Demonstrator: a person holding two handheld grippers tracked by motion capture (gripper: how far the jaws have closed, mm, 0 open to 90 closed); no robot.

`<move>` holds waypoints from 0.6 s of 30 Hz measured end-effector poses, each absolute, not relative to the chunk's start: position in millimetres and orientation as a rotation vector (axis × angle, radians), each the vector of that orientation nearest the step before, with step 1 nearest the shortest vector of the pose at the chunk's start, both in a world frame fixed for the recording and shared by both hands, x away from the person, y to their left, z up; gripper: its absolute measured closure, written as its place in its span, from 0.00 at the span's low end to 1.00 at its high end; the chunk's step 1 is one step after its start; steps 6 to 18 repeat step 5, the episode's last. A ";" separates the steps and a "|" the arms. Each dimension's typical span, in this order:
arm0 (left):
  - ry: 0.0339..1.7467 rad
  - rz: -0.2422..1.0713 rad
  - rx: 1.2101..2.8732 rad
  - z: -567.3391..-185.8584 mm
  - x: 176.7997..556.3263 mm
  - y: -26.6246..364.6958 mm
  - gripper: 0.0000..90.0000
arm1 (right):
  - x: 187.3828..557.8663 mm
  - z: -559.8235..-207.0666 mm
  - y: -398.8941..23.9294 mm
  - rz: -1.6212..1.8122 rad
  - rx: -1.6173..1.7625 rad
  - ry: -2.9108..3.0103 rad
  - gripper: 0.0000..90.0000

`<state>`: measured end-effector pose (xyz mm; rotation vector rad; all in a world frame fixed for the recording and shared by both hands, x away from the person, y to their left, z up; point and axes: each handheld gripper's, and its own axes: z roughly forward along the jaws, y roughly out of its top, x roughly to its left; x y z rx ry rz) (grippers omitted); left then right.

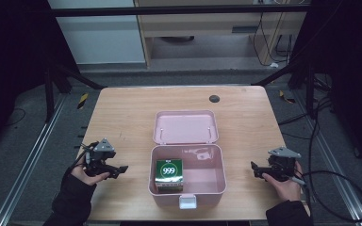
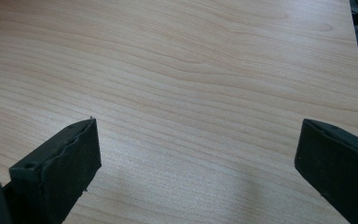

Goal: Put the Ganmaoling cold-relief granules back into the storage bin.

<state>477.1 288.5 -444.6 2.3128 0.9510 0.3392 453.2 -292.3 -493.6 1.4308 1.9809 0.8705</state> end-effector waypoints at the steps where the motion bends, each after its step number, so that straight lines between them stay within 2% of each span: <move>1: 0.975 0.348 2.307 -446.3 477.2 290.7 0.22 | 453.1 -493.5 -292.4 0.870 1.429 1.981 0.01; 5: 1.061 0.387 2.267 -454.5 478.1 300.6 0.22 | 453.3 -494.3 -292.2 0.860 1.417 1.991 0.01; 18: 1.061 0.387 2.267 -454.5 478.1 300.6 0.22 | 453.3 -494.3 -292.2 0.860 1.417 1.991 0.01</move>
